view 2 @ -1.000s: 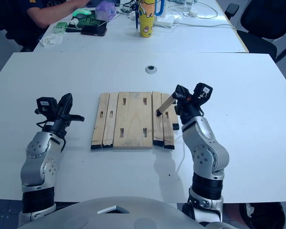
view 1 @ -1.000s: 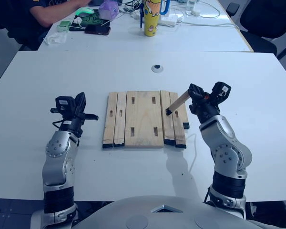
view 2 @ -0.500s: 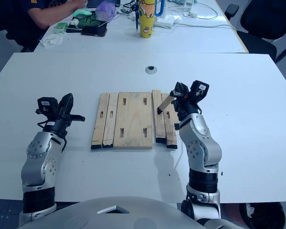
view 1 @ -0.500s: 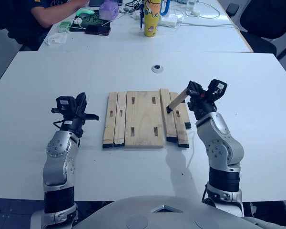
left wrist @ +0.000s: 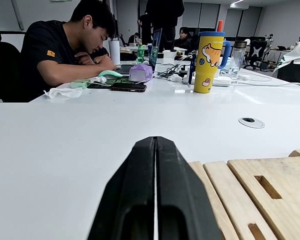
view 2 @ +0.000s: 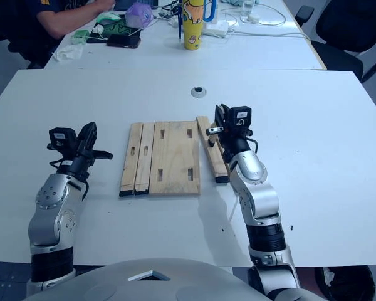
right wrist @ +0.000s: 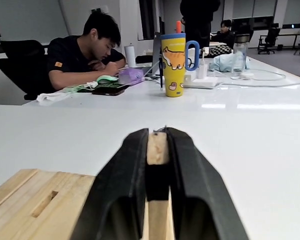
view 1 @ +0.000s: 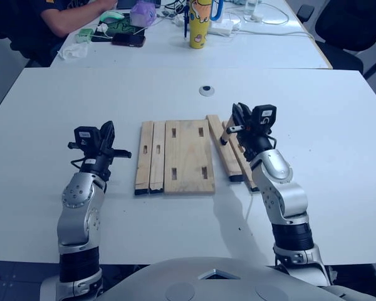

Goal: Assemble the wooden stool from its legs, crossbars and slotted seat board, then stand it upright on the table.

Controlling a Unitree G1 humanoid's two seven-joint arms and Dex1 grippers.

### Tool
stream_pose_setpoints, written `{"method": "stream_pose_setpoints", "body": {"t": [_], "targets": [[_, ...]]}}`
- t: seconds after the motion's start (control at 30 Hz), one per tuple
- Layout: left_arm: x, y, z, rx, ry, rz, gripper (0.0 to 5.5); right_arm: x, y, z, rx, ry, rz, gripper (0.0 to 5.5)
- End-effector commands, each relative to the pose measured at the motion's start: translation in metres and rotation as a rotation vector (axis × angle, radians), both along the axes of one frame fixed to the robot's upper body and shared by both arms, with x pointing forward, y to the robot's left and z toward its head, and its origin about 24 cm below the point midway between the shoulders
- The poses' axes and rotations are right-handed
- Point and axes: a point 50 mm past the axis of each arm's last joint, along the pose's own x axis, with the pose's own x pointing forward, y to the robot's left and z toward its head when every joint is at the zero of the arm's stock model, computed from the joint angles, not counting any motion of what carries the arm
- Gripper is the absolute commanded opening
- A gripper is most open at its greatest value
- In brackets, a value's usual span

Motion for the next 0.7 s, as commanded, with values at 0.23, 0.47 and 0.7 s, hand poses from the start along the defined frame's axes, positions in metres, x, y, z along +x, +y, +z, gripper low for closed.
{"method": "stream_pose_setpoints", "body": {"t": [0.23,0.47,0.7], "targets": [[-0.003,-0.001,-0.001,-0.005,0.001,0.010,0.00,-0.037,-0.031,-0.070,-0.092,0.180,0.012,0.44],[-0.003,-0.001,-0.001,-0.003,0.003,0.010,0.00,-0.050,-0.028,-0.091,-0.174,0.324,0.119,0.44],[-0.001,0.000,0.000,-0.001,-0.001,0.009,0.00,-0.027,-0.027,-0.064,-0.106,0.267,0.055,0.44]]}}
